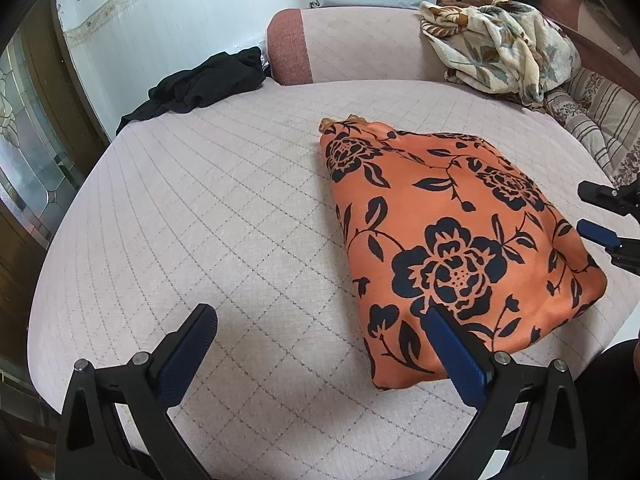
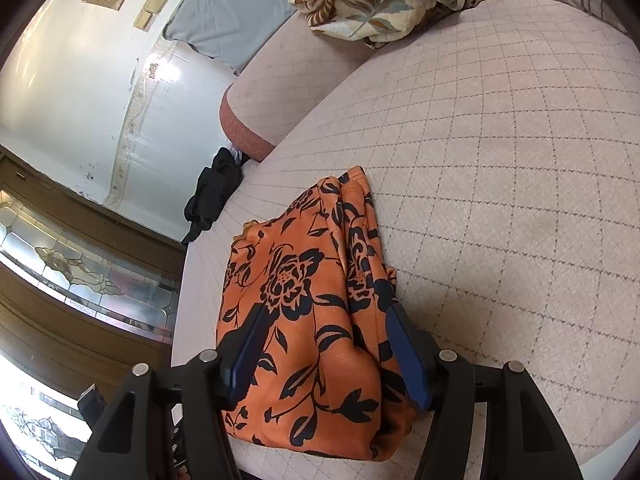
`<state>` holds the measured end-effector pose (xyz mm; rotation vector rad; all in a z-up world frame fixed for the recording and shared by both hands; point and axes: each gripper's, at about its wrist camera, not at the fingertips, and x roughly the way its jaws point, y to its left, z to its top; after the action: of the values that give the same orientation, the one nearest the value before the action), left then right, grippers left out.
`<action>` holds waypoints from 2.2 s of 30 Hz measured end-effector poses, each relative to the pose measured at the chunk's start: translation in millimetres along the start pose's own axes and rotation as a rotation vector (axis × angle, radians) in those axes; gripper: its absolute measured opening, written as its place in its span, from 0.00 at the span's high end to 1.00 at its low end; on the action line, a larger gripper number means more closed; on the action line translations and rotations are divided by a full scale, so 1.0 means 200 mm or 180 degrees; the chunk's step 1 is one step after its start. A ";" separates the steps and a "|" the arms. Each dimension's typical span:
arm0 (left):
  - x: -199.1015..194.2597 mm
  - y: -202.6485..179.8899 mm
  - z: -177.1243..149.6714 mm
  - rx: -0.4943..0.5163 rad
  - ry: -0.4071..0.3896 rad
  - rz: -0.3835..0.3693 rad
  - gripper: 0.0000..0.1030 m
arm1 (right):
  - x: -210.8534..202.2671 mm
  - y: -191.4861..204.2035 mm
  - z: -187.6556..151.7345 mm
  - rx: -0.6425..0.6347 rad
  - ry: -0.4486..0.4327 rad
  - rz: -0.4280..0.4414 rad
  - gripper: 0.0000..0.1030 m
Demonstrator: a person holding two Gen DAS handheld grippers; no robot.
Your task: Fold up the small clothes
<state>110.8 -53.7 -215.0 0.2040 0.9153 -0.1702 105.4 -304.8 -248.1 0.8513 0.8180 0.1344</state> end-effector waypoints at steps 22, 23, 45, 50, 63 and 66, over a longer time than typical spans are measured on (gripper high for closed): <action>0.11 -0.02 0.07 0.0063 0.0051 0.0027 0.00 | -0.04 0.14 0.04 -0.0329 -0.0362 0.0259 0.42; 0.11 -0.02 0.06 0.0063 0.0063 0.0043 0.00 | -0.03 0.16 0.04 -0.0367 -0.0309 0.0299 0.47; 0.17 -0.04 0.05 0.0154 0.0152 0.0038 0.00 | 0.56 0.33 0.28 -0.0606 0.0612 -0.0837 0.67; 0.16 -0.06 0.05 0.0180 0.0154 0.0096 0.00 | 0.61 0.28 0.27 -0.0641 0.0639 -0.0859 0.67; 0.05 0.02 0.08 0.0038 0.0104 0.0132 0.00 | 0.12 0.04 0.17 -0.0052 0.0056 -0.0452 0.34; 0.06 0.10 0.12 -0.0132 0.0175 0.0064 0.00 | 0.08 -0.03 0.17 0.0080 0.0077 -0.0368 0.34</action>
<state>141.8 -40.2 -208.8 0.1800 0.9703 -0.1272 138.1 -323.8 -248.3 0.8252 0.8912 0.0327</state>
